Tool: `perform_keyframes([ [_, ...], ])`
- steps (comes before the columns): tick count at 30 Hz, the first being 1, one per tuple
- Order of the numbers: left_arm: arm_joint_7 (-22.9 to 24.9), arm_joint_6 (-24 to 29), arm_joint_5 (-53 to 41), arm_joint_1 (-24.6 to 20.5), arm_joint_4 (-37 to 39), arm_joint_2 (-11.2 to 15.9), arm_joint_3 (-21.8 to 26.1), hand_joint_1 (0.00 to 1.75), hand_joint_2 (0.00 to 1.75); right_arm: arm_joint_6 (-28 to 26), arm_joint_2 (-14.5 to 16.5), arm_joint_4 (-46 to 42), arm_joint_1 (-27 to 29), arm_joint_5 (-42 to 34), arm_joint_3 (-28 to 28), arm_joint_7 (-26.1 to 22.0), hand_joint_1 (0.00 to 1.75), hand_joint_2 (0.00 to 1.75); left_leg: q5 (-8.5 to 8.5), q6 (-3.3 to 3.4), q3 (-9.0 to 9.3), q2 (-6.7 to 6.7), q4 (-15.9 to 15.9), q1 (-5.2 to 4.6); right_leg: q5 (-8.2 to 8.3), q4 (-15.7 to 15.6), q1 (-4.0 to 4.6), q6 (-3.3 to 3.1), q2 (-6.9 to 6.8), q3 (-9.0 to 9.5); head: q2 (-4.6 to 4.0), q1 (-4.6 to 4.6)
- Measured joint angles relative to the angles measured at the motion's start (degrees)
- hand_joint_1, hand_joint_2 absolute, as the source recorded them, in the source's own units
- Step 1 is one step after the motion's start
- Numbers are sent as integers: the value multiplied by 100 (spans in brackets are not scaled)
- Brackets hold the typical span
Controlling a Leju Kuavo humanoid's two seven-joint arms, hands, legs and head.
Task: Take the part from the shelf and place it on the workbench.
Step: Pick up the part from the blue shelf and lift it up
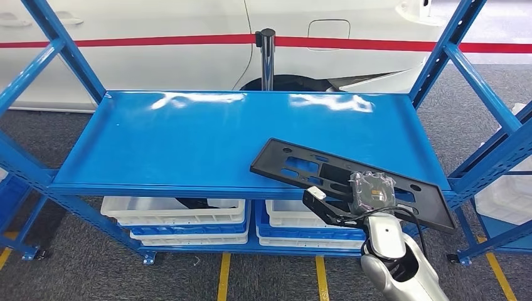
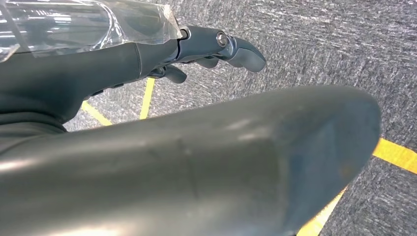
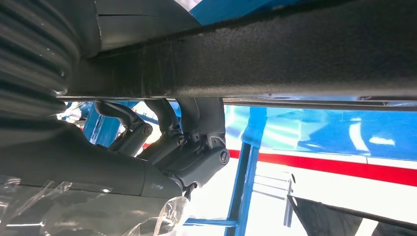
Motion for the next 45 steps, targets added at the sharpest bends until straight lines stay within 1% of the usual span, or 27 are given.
perform_keyframes([
  [7,-5,5,7,0,0,0,0,0,0,-27,-19,-33,26,1,-10,0,175,175,0,0,0,0,0,0,0,0,0,0,0,-1,0,0],
  [11,-26,46,-14,0,0,0,0,0,175,-67,-37,-61,63,2,-20,0,175,175,0,0,0,0,0,0,0,0,0,0,0,-1,0,0],
  [13,-75,96,-38,0,0,0,0,0,175,-69,-59,-81,95,6,-40,0,175,175,0,0,0,0,0,0,0,0,0,0,1,-1,0,0],
  [19,-416,272,-80,-5,0,0,-1,0,175,-35,-128,-178,231,37,-145,0,175,175,0,0,0,0,0,0,-1,0,0,0,1,0,0,0],
  [24,-616,708,-73,-8,0,1,-1,0,175,88,-167,-281,369,250,-248,0,175,175,0,0,0,-1,0,0,-1,0,0,0,1,1,0,0],
  [27,-621,662,-67,-9,0,4,-1,0,175,101,-217,-342,458,485,-280,0,175,175,0,0,0,-1,0,-1,0,0,0,0,1,1,0,0],
  [34,-515,526,-155,-11,0,5,0,0,175,77,-437,-363,524,1393,-214,0,175,175,0,0,-6,1,0,-2,2,0,-1,2,1,5,0,0],
  [45,-540,510,-53,-14,0,5,0,0,175,13,-612,-417,510,1553,-39,0,175,175,0,0,-6,1,0,1,0,0,3,1,0,4,0,0],
])
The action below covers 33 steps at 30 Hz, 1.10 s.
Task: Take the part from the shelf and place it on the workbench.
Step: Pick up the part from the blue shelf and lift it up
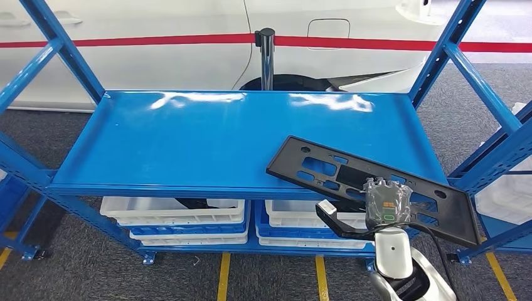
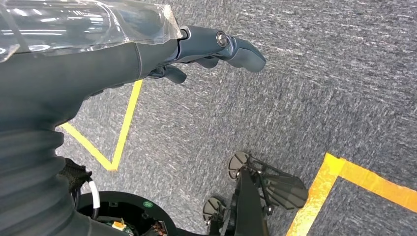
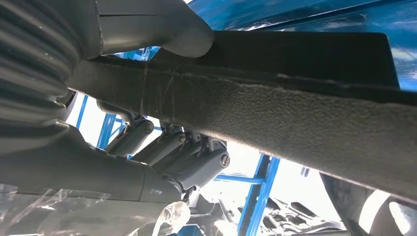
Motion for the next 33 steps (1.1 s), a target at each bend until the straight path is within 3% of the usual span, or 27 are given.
perform_keyframes([
  [17,-61,22,35,0,0,1,0,0,175,-169,-198,-154,-3,231,175,0,175,175,0,0,-1,0,0,0,0,0,0,0,0,0,0,0],
  [22,-323,-184,93,-3,0,2,-1,0,175,103,-281,-221,-179,456,340,-61,175,175,-1,1,-4,0,1,-1,1,-1,-1,1,0,0,0,0],
  [29,-339,-270,174,-3,0,6,0,0,175,235,-306,-242,-464,515,626,-155,175,175,2,83,0,1,0,-52,22,-22,-60,68,-4,15,0,0],
  [31,-339,-272,187,-10,0,6,0,0,175,234,-315,-245,-511,515,679,-160,175,175,73,134,34,13,-88,-21,-80,72,-65,92,-1,-17,0,1],
  [33,-331,-274,210,-18,0,8,0,0,175,233,-335,-249,-539,511,715,-168,175,175,126,171,50,27,-161,19,-446,569,-68,112,2,-212,0,2],
])
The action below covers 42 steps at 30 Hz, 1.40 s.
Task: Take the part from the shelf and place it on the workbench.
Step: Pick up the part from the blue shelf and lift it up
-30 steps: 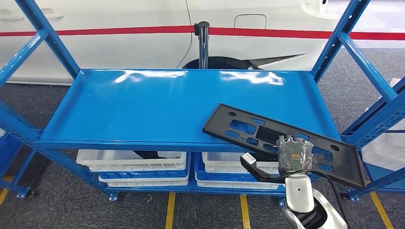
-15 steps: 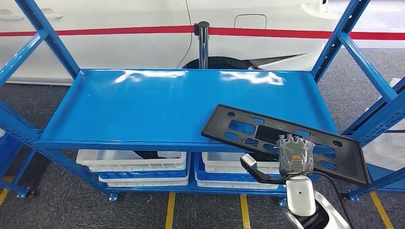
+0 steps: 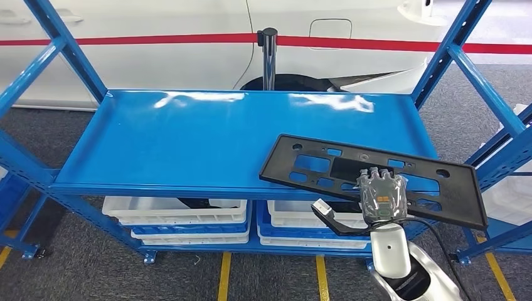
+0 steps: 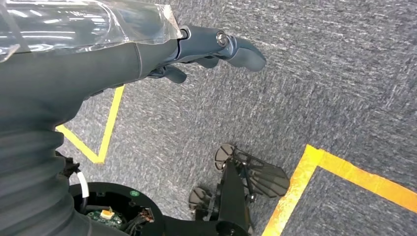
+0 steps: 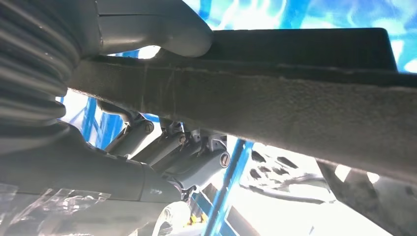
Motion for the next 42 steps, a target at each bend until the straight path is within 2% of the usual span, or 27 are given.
perform_keyframes([
  [2,13,-1,22,1,0,1,0,0,175,1,-16,-1,-13,-7,43,-8,175,175,18,2,-25,2,-8,11,-394,782,-13,39,0,-312,0,1],
  [3,18,-1,30,5,0,1,0,0,175,1,-22,-1,-12,-11,66,-10,175,175,29,-14,-40,2,-7,18,-463,1025,-28,61,-1,-400,0,0],
  [4,20,-1,35,8,0,1,0,0,175,1,-24,-1,-12,-15,89,-12,175,175,44,-36,-55,1,-4,33,-417,1055,-46,87,-3,-388,0,0],
  [5,22,-1,44,9,0,1,0,0,175,1,-25,-1,-13,-19,108,-14,175,175,59,-64,-70,1,2,57,-262,825,-71,118,-6,-252,0,0],
  [7,22,-1,56,4,-1,9,0,0,175,1,-27,-1,-20,-24,141,-15,175,175,85,-148,-113,-6,39,93,92,-11,-130,216,6,213,0,1],
  [8,22,-1,60,-1,0,15,0,0,175,1,-27,-1,-25,-25,157,-15,175,175,98,-197,-138,-16,63,97,223,-300,-141,218,34,360,0,0],
  [9,22,1,61,-5,1,21,-1,0,175,1,-28,-1,-30,-25,170,-14,175,175,112,-243,-167,-28,94,86,260,-462,-149,194,63,428,0,-1],
  [12,27,4,73,4,3,26,-1,0,175,3,-28,0,-45,-31,207,-9,175,175,174,-356,-256,-59,143,95,267,-418,-131,-3,87,307,-1,-5],
  [13,29,4,83,14,3,26,0,0,175,4,-27,1,-51,-35,220,-4,175,175,95,-382,-304,-53,214,112,302,-395,-114,-64,68,257,-1,-6],
  [14,29,5,96,21,3,27,0,0,175,3,-28,0,-58,-37,233,1,175,175,-86,-398,-381,-42,397,124,342,-393,-101,-116,48,206,-2,-7],
  [17,29,4,129,19,3,27,0,0,175,1,-40,1,-66,-45,253,16,175,175,-916,-392,-731,-5,1541,105,487,-390,-23,-217,7,19,-2,-9],
  [18,28,7,138,17,3,27,0,0,175,1,-45,1,-64,-48,259,20,175,175,-1059,-367,-782,-3,1855,84,533,-388,14,-234,-1,-45,-2,-8],
  [19,24,15,153,17,4,27,0,0,175,1,-50,0,-60,-52,267,24,175,175,-1083,-322,-738,-2,1983,54,579,-386,54,-251,-8,-106,-2,-8],
  [20,18,32,174,16,3,27,0,0,175,1,-55,-1,-57,-56,275,28,175,175,-1004,-249,-573,-2,1866,14,622,-386,93,-261,-8,-161,-2,-7],
  [21,10,52,197,13,3,27,0,0,175,-1,-61,-1,-54,-60,281,34,175,175,-878,-155,-306,-4,1540,-36,664,-385,126,-272,-5,-208,-1,-7],
  [23,-4,90,232,-3,3,31,0,0,175,-3,-73,-4,-52,-60,292,48,175,175,-735,33,289,6,671,-146,742,-387,163,-280,-13,-268,0,-5],
  [25,-11,88,238,-10,4,31,0,0,175,-1,-88,-8,-51,-48,303,57,175,175,-708,93,548,14,217,-216,816,-400,155,-249,-29,-284,-1,-4],
  [28,-9,44,231,-11,5,27,0,0,175,12,-116,-13,-50,-19,318,58,175,175,-557,107,513,24,97,-212,850,-394,138,-158,-28,-327,0,-3],
  [30,2,23,237,-19,7,31,0,0,175,27,-137,-16,-47,-6,323,52,175,175,-416,149,421,41,44,-174,481,-69,130,-101,-20,-462,0,-2],
  [32,8,19,265,-21,7,33,0,0,175,54,-155,-19,-47,6,338,41,175,175,-295,175,269,49,48,-167,-83,671,99,-42,-19,-677,0,-2],
  [33,4,27,293,-18,7,31,0,0,175,71,-163,-19,-47,11,347,33,175,175,-232,172,188,51,51,-164,-233,1024,86,-13,-20,-748,0,-2],
  [34,-7,43,330,-17,7,27,0,0,175,84,-166,-19,-47,17,358,25,175,175,-169,163,104,54,56,-161,-247,1242,74,10,-20,-749,0,-2],
  [35,-22,67,370,-16,7,22,0,0,175,94,-168,-20,-47,22,366,19,175,175,-109,149,25,57,62,-155,-130,1245,63,30,-20,-647,0,-2],
  [37,-59,113,442,-15,7,14,0,0,175,102,-169,-22,-54,34,372,7,175,175,-4,105,-114,57,89,-144,187,635,31,69,-22,-121,0,-2],
  [39,-84,135,479,-17,7,9,0,0,175,107,-171,-29,-71,44,372,-3,175,175,79,44,-210,52,143,-157,223,-227,30,54,-10,462,0,-2],
  [40,-90,138,487,-19,7,6,0,0,175,108,-171,-34,-78,49,374,-6,175,175,119,14,-237,51,161,-166,172,-471,38,21,-2,604,0,-3],
  [42,-93,140,502,-16,7,0,1,0,175,111,-171,-43,-81,53,383,-10,175,175,212,-47,-272,46,162,-162,178,-573,57,-95,-5,602,-1,-3],
])
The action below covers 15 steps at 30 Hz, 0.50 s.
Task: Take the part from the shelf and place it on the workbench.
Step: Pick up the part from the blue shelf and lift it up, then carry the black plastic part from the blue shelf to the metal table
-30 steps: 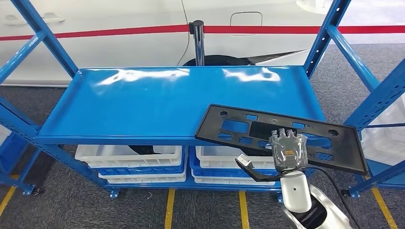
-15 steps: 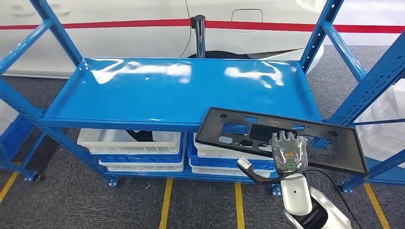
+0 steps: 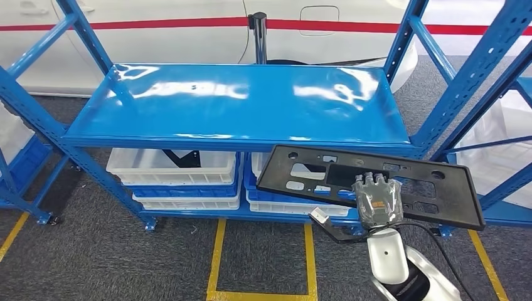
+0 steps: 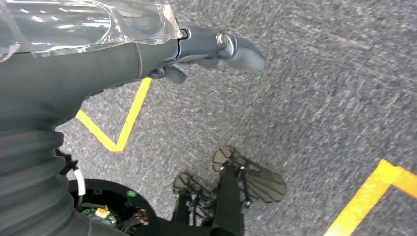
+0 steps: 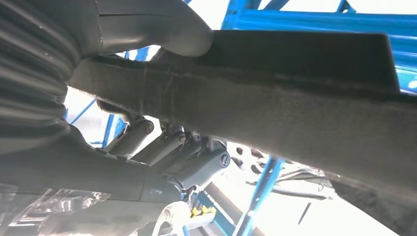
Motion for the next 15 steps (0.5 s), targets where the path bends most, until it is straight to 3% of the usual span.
perform_keyframes([
  [1,-1,1,14,8,0,-1,1,0,175,2,0,-4,-4,1,8,-3,175,175,-31,-36,-35,-4,34,17,49,-3,-2,-57,-15,-40,0,-1],
  [2,-1,1,32,17,0,-2,1,0,175,3,-1,-5,-8,1,13,-5,175,175,-167,-77,-92,-8,143,35,111,-4,-5,-118,-30,-94,-1,-1],
  [4,-3,3,84,25,0,-5,2,0,175,5,-1,-8,-16,3,20,-7,175,175,-745,-166,-295,-10,725,81,254,-8,-18,-195,-48,-250,-1,-2],
  [5,-4,3,109,24,0,-7,2,0,175,5,-3,-8,-15,4,21,-7,175,175,-1045,-202,-406,-11,1147,103,326,-5,-19,-209,-48,-346,-2,-2],
  [6,-6,5,132,22,0,-7,2,0,175,5,-4,-8,-13,5,23,-6,175,175,-1238,-229,-485,-10,1538,124,398,-2,-19,-208,-46,-444,-2,-3],
  [7,-7,9,148,22,0,-6,2,0,175,5,-6,-8,-10,5,26,-5,175,175,-1288,-245,-492,-10,1798,141,469,1,-20,-203,-44,-543,-2,-2],
  [8,-7,13,162,21,0,-6,2,0,175,5,-8,-8,-6,6,28,-5,175,175,-1211,-249,-407,-10,1864,150,538,4,-21,-193,-39,-635,-2,-2],
  [9,-7,20,175,18,0,-6,2,0,175,5,-9,-8,-3,6,29,-5,175,175,-1060,-243,-222,-10,1713,154,603,5,-23,-178,-35,-719,-1,-2],
  [10,-8,27,185,12,0,-6,2,0,175,6,-11,-10,-3,6,30,-4,175,175,-920,-225,63,-11,1370,155,666,6,-24,-157,-30,-790,-1,-1],
  [12,-10,40,200,-11,0,-7,1,0,175,6,-20,-28,-4,7,29,3,175,175,-881,-160,738,-20,420,134,773,11,-12,-102,-30,-882,1,-1],
  [13,-12,45,208,-22,0,-7,1,0,175,7,-28,-37,-6,7,29,8,175,175,-929,-128,960,-25,70,116,825,6,-7,-70,-35,-901,1,0],
  [14,-14,50,216,-29,0,-8,1,0,175,8,-36,-46,-7,8,28,13,175,175,-973,-94,1068,-28,-126,96,877,-5,-7,-35,-41,-910,1,0],
  [15,-15,54,226,-30,0,-8,1,0,175,14,-44,-50,-6,8,28,18,175,175,-959,-60,1056,-28,-178,84,931,-20,-9,4,-45,-916,1,0],
])
